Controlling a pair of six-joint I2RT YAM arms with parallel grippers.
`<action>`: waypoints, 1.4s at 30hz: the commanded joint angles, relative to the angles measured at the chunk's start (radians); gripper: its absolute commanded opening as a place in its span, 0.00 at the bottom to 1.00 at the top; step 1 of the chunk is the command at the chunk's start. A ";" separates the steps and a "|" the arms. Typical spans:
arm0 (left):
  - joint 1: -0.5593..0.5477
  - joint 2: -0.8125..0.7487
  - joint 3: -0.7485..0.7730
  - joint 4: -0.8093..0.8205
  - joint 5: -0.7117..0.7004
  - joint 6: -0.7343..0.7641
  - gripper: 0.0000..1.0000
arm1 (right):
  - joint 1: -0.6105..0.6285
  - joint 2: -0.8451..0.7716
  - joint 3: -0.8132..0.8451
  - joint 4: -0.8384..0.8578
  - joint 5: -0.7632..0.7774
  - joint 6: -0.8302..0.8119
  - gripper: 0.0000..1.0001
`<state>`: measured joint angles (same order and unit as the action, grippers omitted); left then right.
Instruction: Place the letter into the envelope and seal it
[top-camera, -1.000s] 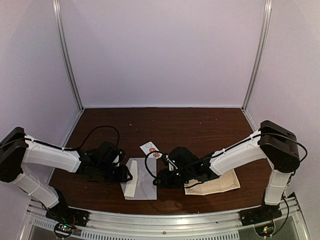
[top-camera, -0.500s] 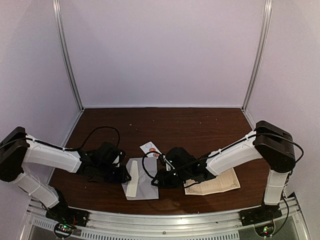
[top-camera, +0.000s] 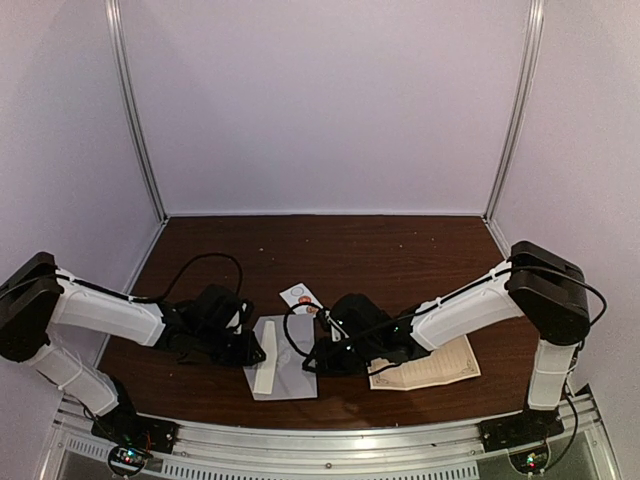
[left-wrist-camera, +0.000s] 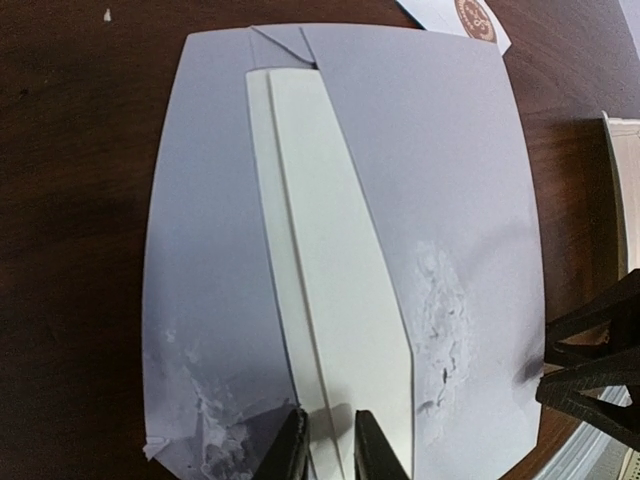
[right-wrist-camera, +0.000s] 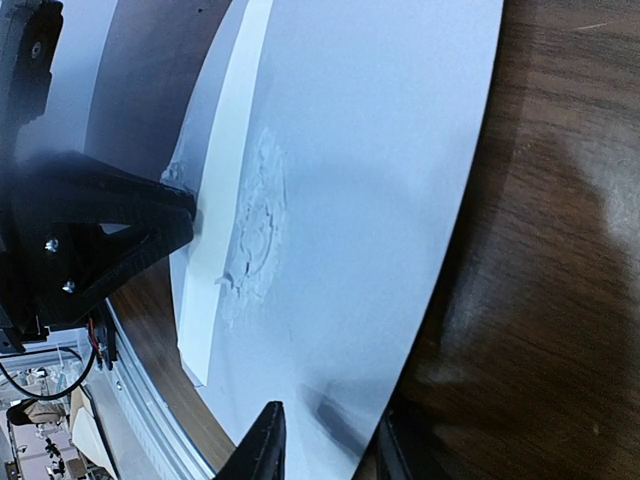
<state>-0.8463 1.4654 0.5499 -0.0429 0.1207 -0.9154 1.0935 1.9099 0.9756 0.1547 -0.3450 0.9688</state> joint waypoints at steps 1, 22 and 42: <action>-0.007 0.029 -0.024 0.003 0.037 -0.001 0.17 | 0.013 0.047 -0.002 -0.064 -0.006 -0.005 0.31; -0.045 0.075 -0.013 0.085 0.053 -0.035 0.17 | 0.017 0.054 0.005 -0.066 -0.014 -0.008 0.29; -0.070 -0.021 0.005 0.054 -0.048 -0.027 0.23 | 0.022 -0.023 0.007 -0.120 0.050 -0.013 0.37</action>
<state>-0.9092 1.5124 0.5476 0.0776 0.1349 -0.9550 1.1027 1.9133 0.9848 0.1505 -0.3420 0.9668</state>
